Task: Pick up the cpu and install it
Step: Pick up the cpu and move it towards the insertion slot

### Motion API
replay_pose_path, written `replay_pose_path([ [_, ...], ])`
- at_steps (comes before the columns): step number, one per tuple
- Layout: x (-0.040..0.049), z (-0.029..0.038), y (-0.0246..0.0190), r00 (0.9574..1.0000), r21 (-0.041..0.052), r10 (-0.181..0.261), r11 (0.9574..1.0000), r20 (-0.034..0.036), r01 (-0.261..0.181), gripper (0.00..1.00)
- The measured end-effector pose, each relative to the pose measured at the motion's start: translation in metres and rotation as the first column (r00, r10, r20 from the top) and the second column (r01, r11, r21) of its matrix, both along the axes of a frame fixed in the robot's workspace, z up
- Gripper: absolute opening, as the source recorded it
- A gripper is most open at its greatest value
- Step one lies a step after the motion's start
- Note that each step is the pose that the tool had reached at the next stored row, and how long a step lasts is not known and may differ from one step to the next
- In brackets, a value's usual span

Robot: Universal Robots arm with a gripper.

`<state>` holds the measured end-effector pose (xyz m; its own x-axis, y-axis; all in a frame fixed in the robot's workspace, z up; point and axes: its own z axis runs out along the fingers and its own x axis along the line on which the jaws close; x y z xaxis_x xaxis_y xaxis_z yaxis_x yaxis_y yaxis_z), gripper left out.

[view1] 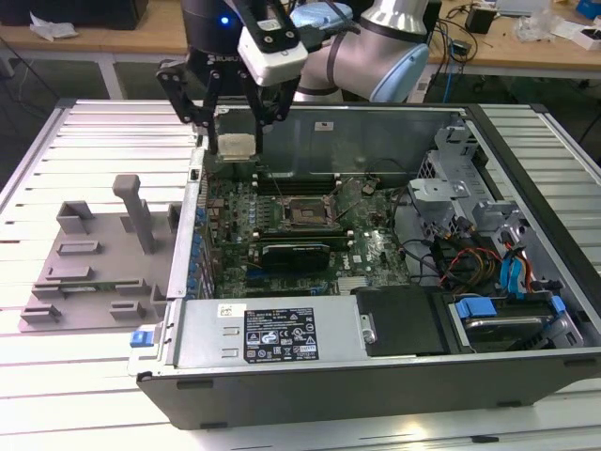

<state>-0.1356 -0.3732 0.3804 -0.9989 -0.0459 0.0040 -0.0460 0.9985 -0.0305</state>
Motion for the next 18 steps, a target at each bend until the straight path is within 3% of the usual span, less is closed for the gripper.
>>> replay_pose_path([
  [9,0.0270,-0.0022,0.0003,1.0000,0.0000,0.000,1.0000,-0.0036,0.000,0.55],
  [18,0.0467,-0.0038,0.0006,1.0000,0.0001,0.000,1.0000,-0.0066,0.000,0.55],
])
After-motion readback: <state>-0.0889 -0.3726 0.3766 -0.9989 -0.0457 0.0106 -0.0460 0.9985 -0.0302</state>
